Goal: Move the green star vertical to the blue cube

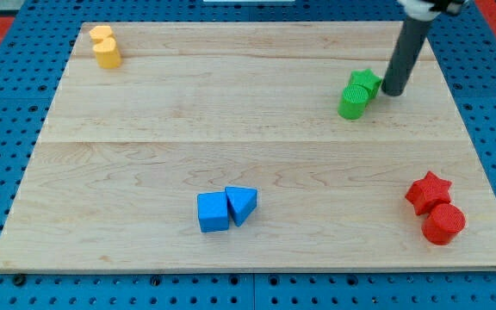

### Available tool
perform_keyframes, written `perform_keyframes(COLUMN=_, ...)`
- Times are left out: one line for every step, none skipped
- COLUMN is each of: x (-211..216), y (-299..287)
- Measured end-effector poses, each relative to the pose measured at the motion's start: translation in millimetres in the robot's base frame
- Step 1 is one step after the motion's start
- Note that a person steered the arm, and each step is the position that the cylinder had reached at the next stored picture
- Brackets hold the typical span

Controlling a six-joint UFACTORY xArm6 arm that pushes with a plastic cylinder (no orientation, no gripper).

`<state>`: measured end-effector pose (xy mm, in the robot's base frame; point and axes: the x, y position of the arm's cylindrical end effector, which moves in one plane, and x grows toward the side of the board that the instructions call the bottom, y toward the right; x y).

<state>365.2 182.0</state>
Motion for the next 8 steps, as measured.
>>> perform_keyframes(x=-24.4, y=-82.0)
perform_keyframes(x=-33.5, y=-91.8)
perform_keyframes(x=-31.8, y=-21.2)
perform_keyframes(x=-73.3, y=-45.4)
perform_keyframes(x=-78.4, y=-120.3)
perform_keyframes(x=-61.5, y=-183.5)
perform_keyframes(x=-61.4, y=-141.3)
perform_keyframes(x=-32.7, y=-178.1)
